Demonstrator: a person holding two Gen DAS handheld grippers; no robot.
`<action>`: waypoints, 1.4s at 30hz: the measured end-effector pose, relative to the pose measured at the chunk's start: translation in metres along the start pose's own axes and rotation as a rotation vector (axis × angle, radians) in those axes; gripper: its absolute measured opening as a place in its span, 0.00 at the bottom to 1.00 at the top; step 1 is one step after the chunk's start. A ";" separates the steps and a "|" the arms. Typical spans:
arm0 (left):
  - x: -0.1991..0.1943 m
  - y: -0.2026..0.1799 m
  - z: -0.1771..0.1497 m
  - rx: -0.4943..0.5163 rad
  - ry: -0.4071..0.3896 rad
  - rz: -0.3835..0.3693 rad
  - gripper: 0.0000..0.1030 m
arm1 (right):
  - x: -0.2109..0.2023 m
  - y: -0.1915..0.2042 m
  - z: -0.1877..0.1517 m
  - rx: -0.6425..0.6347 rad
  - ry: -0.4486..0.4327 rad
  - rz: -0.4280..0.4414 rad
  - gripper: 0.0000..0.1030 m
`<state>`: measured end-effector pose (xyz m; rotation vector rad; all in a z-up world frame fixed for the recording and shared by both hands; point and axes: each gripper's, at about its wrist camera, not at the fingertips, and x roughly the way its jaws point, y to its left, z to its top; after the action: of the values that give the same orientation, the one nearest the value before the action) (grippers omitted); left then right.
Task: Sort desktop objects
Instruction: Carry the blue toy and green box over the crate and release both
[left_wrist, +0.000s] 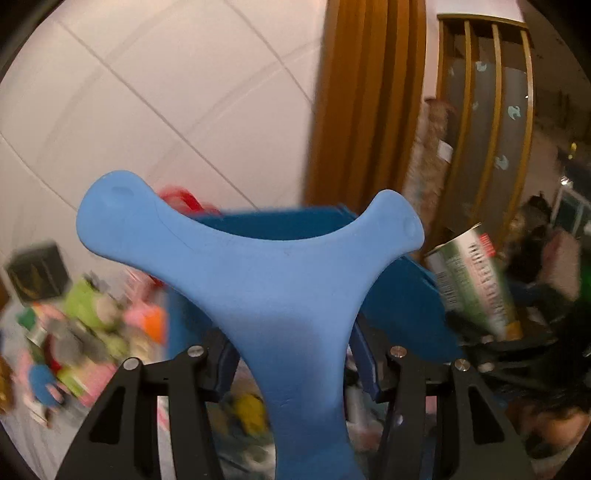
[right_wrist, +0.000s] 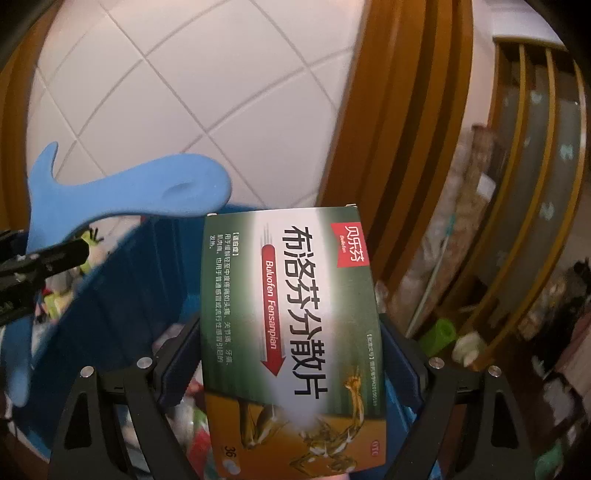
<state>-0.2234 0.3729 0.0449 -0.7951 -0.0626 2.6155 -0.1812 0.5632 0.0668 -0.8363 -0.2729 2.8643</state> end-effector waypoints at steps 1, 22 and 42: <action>0.004 -0.007 0.000 0.010 0.013 0.006 0.51 | 0.006 -0.008 -0.007 0.010 0.020 0.014 0.86; 0.039 -0.043 -0.025 0.070 0.093 0.205 0.76 | 0.027 -0.048 -0.037 0.014 0.059 0.065 1.00; -0.012 -0.027 -0.043 0.049 -0.008 0.261 0.76 | 0.011 -0.025 -0.061 0.029 0.063 0.142 1.00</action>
<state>-0.1808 0.3894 0.0193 -0.8249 0.1096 2.8515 -0.1552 0.5976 0.0161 -0.9757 -0.1700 2.9573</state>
